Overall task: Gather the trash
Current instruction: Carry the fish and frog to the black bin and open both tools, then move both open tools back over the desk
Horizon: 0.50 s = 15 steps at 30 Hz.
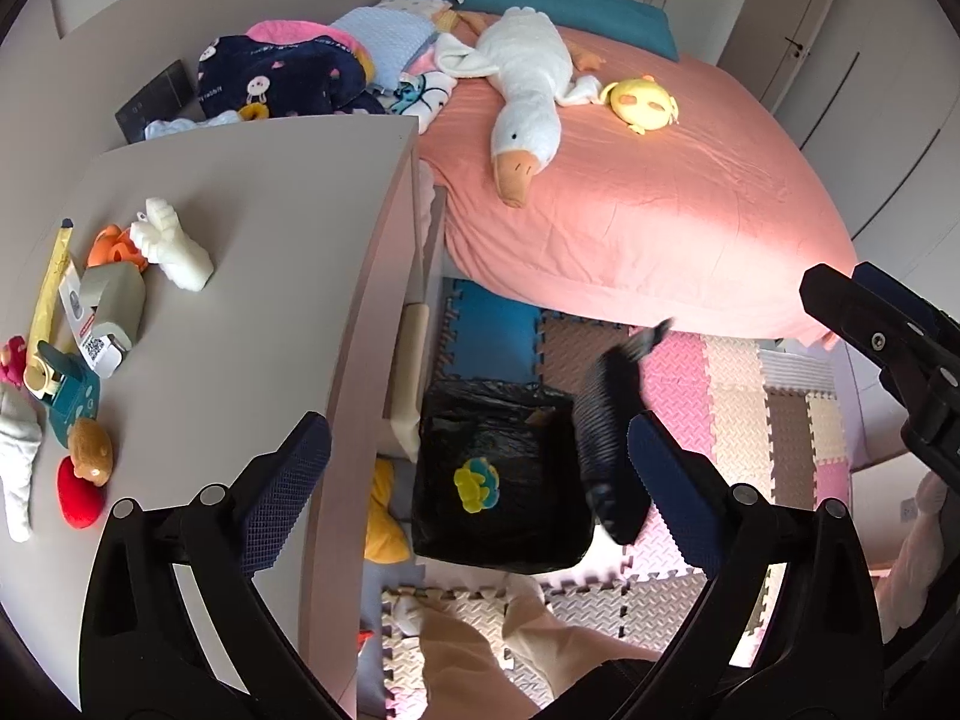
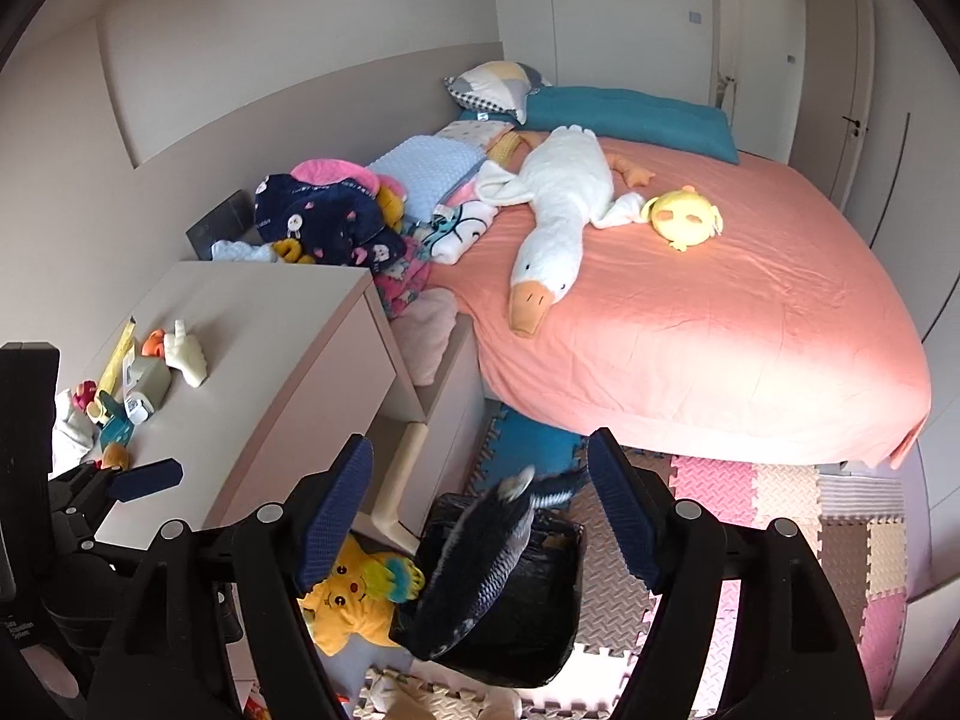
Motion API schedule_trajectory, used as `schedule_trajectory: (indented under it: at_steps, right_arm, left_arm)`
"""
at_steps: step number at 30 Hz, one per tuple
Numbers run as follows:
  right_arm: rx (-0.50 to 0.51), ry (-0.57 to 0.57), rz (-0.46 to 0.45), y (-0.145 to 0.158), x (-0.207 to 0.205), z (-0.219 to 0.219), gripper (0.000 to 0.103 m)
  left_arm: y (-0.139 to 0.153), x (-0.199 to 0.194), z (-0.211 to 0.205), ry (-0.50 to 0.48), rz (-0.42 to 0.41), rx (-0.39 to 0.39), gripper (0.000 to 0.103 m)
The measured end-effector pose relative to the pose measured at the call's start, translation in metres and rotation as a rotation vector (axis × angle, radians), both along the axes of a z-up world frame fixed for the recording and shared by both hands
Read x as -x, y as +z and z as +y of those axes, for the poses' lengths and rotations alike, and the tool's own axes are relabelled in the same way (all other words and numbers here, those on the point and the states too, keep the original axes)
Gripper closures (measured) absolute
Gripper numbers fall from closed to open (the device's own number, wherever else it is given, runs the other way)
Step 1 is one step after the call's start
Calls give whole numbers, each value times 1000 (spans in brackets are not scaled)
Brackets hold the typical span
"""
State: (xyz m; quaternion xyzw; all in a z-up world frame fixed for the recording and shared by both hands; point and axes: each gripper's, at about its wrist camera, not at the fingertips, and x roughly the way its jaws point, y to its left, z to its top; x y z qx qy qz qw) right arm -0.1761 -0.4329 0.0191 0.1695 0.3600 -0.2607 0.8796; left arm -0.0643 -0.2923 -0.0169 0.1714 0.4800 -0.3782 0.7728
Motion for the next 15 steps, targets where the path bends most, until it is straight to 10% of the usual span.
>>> schedule_trajectory:
  at_steps: [15]
  right_arm:
    - [-11, 17, -22, 3, -5, 1, 28]
  left_arm:
    - [9, -4, 12, 37, -49, 25, 7]
